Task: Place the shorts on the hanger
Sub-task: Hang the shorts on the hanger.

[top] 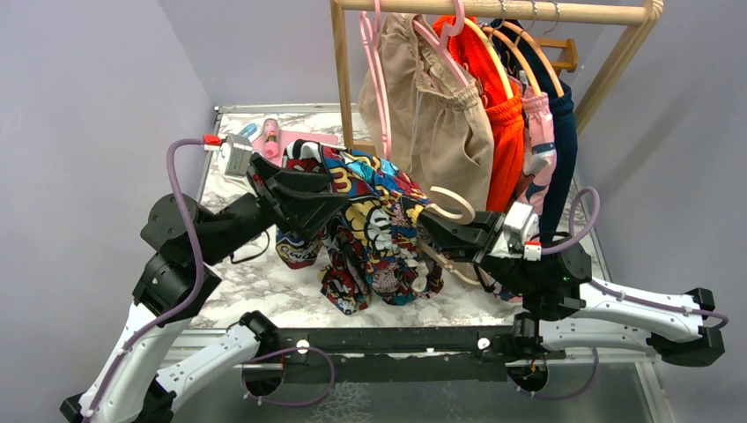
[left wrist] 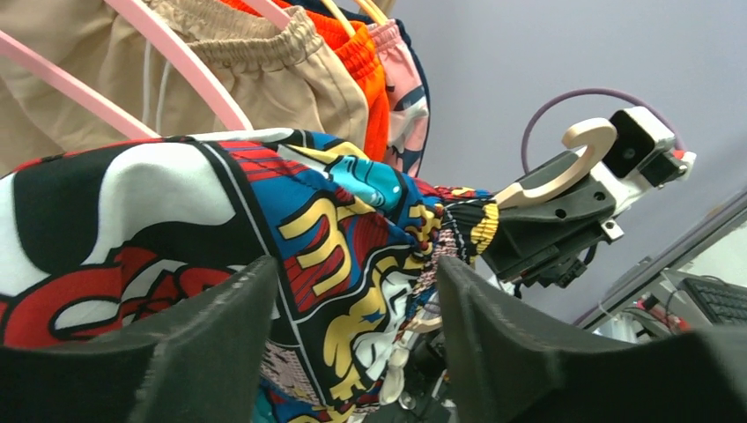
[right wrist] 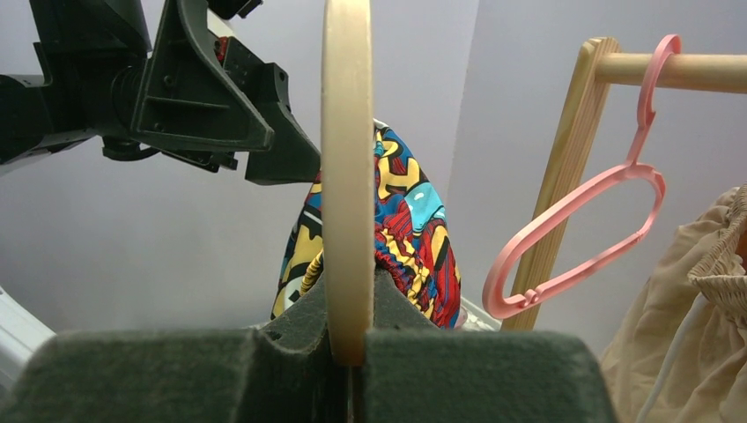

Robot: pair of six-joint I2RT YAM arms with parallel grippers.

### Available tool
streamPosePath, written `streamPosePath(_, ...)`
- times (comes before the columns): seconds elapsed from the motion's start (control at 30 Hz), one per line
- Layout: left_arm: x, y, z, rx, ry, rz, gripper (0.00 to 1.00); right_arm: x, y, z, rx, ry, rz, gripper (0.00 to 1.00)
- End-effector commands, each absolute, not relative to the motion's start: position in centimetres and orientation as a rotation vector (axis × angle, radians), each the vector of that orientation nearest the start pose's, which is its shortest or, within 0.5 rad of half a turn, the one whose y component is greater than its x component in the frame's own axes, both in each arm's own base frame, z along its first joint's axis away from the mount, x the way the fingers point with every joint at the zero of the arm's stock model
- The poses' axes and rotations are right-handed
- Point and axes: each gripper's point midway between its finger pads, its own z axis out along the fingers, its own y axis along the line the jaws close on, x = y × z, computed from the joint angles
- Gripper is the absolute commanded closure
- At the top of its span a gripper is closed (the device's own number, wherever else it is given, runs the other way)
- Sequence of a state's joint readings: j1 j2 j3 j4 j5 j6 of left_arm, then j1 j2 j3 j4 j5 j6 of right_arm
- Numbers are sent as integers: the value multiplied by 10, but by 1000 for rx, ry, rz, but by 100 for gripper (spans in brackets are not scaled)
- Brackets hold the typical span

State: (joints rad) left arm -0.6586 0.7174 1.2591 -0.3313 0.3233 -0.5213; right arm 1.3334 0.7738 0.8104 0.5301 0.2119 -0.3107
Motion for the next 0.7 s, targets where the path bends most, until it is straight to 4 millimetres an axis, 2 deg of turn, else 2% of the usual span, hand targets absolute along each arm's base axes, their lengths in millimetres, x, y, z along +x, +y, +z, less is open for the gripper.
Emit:
streamPosePath(0.0,141,-191,474,356,1437,-1127,25,116,262,497,-515,773,860,99)
streamPosePath(0.17,149,-179,457,289,1498,-1052,22,116,260,496,-509,772,859,99)
streamPosePath(0.3,157,-186,441,282,1566,-1050,22,115,262,495,-515,771,866,99)
streamPosePath(0.37,159,-191,439,278,1586,-1069,20,115,263,494,-516,774,869,99)
streamPosePath(0.47,163,-196,443,275,1582,-1084,8,115,264,493,-518,779,873,99)
streamPosePath(0.5,164,-196,445,273,1575,-1089,8,115,264,492,-519,781,872,99)
streamPosePath(0.57,164,-198,447,267,1559,-1103,10,115,264,492,-518,782,874,99)
streamPosePath(0.67,166,-203,444,270,1563,-1123,20,115,266,491,-520,782,875,99)
